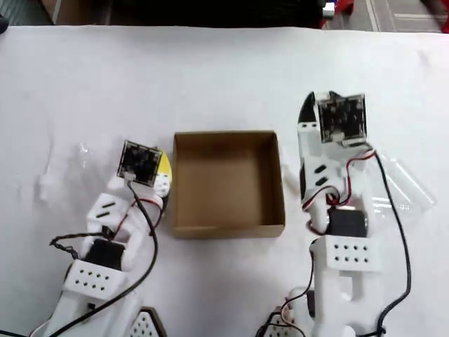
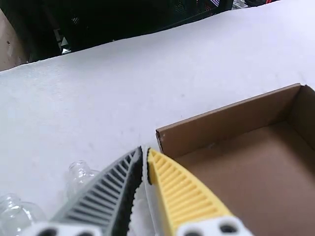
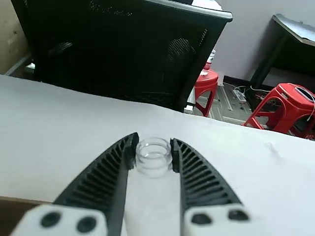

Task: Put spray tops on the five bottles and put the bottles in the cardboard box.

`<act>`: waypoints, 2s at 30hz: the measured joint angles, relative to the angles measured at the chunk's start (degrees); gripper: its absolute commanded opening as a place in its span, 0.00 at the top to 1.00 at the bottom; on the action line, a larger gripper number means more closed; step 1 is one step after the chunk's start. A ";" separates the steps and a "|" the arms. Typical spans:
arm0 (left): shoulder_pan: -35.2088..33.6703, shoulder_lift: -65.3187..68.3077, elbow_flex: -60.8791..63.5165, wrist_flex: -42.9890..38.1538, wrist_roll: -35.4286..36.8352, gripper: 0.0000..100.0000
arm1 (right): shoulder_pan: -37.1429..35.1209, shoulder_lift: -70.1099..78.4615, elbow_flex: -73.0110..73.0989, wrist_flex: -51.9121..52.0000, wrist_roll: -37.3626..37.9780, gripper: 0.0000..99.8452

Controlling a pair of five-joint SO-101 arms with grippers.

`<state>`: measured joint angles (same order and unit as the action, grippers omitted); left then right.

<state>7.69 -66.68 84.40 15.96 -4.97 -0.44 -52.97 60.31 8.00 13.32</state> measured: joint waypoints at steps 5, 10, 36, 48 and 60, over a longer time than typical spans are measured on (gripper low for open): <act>0.00 0.00 0.00 0.00 0.00 0.97 | 0.00 7.21 3.69 -12.66 -3.78 0.98; 0.00 0.00 0.00 0.00 0.00 0.97 | 0.00 21.27 3.69 -22.95 -4.04 0.98; 1.05 0.00 0.00 0.00 0.00 0.98 | 4.66 45.19 -3.25 -33.67 -4.22 0.98; 1.05 0.00 0.00 0.00 0.00 0.98 | 5.54 42.73 -0.79 -33.76 -4.22 0.98; 1.05 0.00 0.00 0.00 0.00 0.98 | 5.54 41.67 0.00 -33.32 -4.22 0.86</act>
<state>8.75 -66.68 84.40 15.96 -4.97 5.10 -11.30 60.31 -25.32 9.10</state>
